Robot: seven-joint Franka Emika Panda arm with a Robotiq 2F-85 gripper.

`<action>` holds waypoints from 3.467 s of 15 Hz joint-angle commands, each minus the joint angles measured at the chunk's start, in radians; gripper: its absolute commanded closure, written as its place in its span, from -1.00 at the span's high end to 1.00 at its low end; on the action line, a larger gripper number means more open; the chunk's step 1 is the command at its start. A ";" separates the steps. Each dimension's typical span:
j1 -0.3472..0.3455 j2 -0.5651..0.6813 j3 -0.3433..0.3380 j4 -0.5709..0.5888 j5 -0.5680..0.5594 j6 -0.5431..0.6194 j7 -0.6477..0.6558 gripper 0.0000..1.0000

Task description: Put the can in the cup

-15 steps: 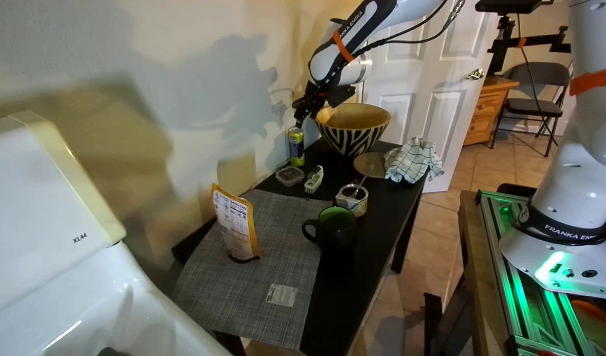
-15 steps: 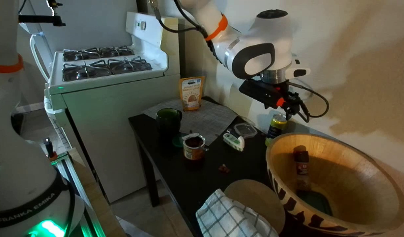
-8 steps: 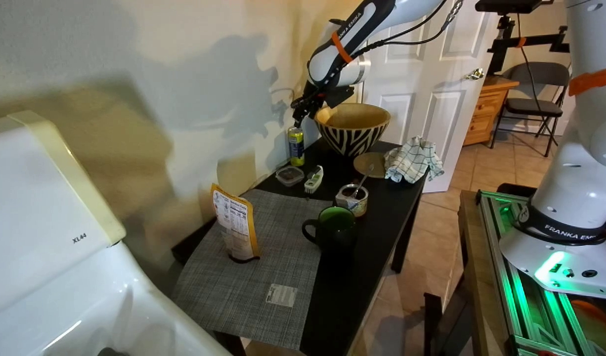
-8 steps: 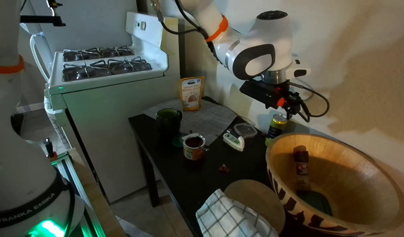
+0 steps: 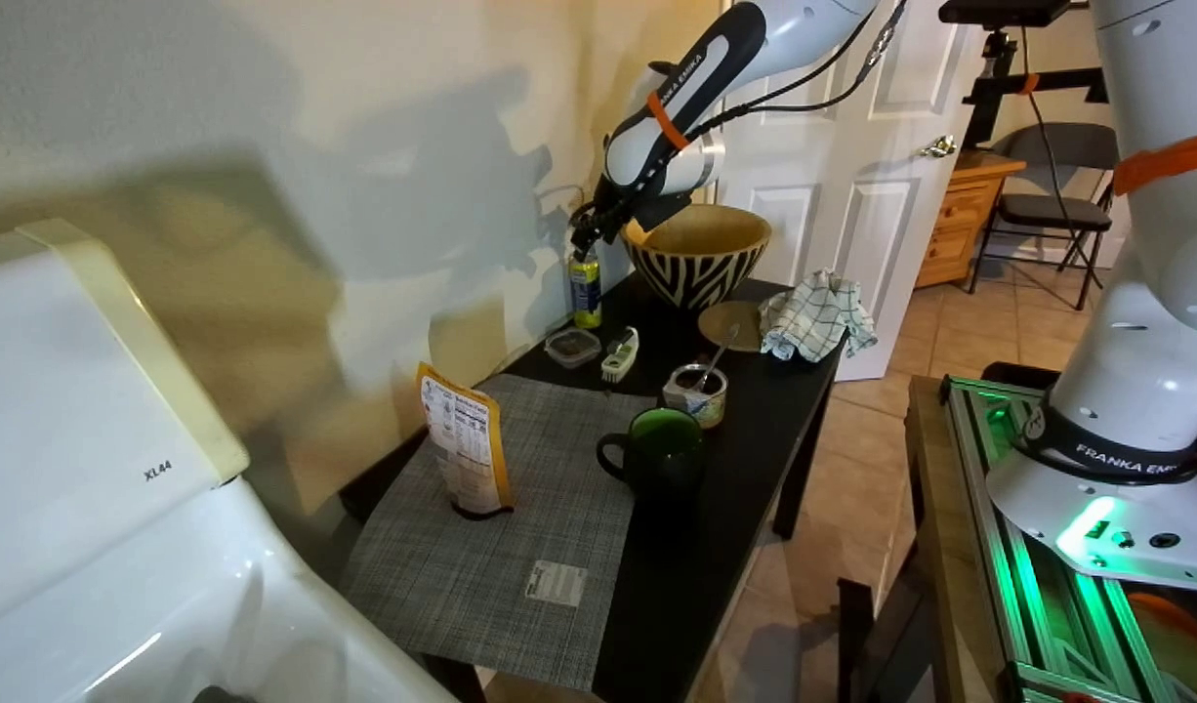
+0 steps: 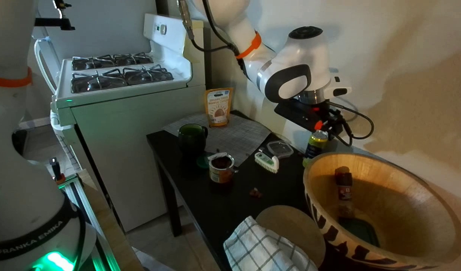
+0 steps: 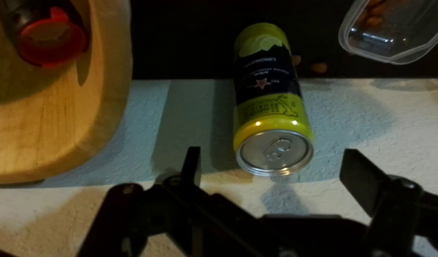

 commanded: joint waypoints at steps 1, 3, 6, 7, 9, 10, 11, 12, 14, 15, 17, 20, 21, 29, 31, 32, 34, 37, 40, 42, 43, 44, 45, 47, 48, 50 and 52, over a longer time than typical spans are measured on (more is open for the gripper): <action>-0.030 0.055 0.035 0.043 -0.013 0.038 0.023 1.00; -0.037 0.070 0.044 0.056 -0.014 0.035 0.026 1.00; -0.040 0.090 0.049 0.076 -0.017 0.026 0.033 1.00; -0.040 0.096 0.051 0.080 -0.018 0.028 0.033 1.00; -0.040 0.106 0.052 0.093 -0.019 0.024 0.037 0.97; -0.040 0.111 0.053 0.097 -0.020 0.023 0.039 0.94; -0.040 0.116 0.053 0.102 -0.022 0.023 0.039 0.46; -0.036 0.120 0.049 0.106 -0.025 0.025 0.041 0.45; -0.033 0.127 0.045 0.115 -0.030 0.022 0.044 0.12; -0.031 0.131 0.041 0.119 -0.033 0.016 0.047 -0.06; -0.027 0.121 0.036 0.109 -0.039 0.008 0.049 -0.24; -0.031 0.053 0.054 0.038 -0.045 0.011 0.028 -0.24; -0.047 0.005 0.079 -0.018 -0.046 0.021 -0.004 -0.24; -0.008 -0.363 0.048 -0.420 -0.151 0.129 -0.051 -0.24; -0.041 -0.470 0.103 -0.510 -0.129 0.131 -0.126 -0.24; -0.049 -0.524 0.128 -0.550 -0.100 0.130 -0.174 -0.24; -0.037 -0.630 0.212 -0.612 0.087 0.094 -0.367 -0.24; 0.161 -0.793 0.145 -0.654 0.339 -0.049 -0.581 -0.24; 0.162 -0.748 0.157 -0.610 0.359 -0.060 -0.592 0.26; 0.192 -0.804 0.136 -0.627 0.388 -0.091 -0.623 -0.24; 0.168 -0.777 0.165 -0.629 0.327 -0.095 -0.601 -0.24; 0.168 -0.775 0.177 -0.635 0.301 -0.103 -0.601 -0.24; 0.169 -0.791 0.196 -0.658 0.265 -0.120 -0.604 -0.24; 0.288 -0.843 0.126 -0.732 0.108 -0.133 -0.558 -0.24; 0.307 -0.854 0.123 -0.748 0.045 -0.145 -0.544 -0.24; 0.373 -0.902 0.099 -0.798 -0.001 -0.153 -0.555 -0.24; 0.440 -0.947 0.066 -0.840 -0.008 -0.145 -0.574 -0.24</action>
